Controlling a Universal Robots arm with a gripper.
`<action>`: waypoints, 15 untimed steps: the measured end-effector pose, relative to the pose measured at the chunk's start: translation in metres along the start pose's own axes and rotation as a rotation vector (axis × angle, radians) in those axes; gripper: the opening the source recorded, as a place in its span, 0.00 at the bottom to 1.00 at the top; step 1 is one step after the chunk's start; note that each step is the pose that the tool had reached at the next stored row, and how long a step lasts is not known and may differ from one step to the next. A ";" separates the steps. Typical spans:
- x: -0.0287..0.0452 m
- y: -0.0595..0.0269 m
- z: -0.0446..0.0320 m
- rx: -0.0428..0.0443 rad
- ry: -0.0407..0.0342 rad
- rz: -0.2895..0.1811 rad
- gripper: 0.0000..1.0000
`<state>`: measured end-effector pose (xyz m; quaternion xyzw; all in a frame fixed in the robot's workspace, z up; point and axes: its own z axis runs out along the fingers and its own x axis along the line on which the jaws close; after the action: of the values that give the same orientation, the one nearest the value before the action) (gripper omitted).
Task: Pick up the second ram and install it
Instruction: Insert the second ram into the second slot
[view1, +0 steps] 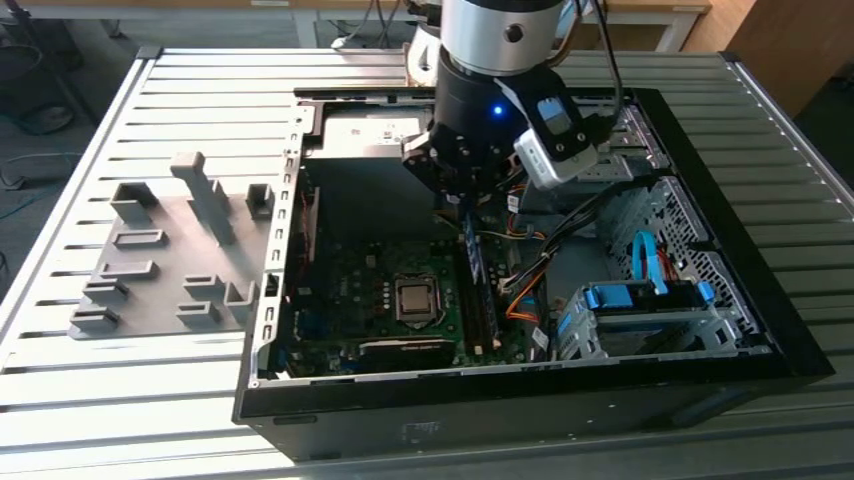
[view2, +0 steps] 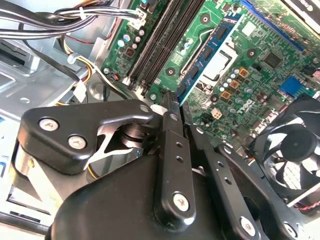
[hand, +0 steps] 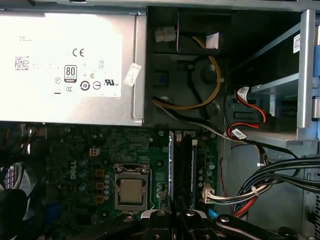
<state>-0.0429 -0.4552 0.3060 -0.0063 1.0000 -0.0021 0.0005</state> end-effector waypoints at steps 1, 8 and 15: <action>-0.0013 0.0000 0.0011 0.0003 0.0001 0.002 0.14; -0.0052 -0.0007 0.0070 0.0006 0.0004 0.025 0.14; -0.0070 -0.0025 0.0169 0.0005 0.0006 0.027 0.14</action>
<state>-0.0358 -0.4577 0.2891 0.0070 1.0000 -0.0024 0.0002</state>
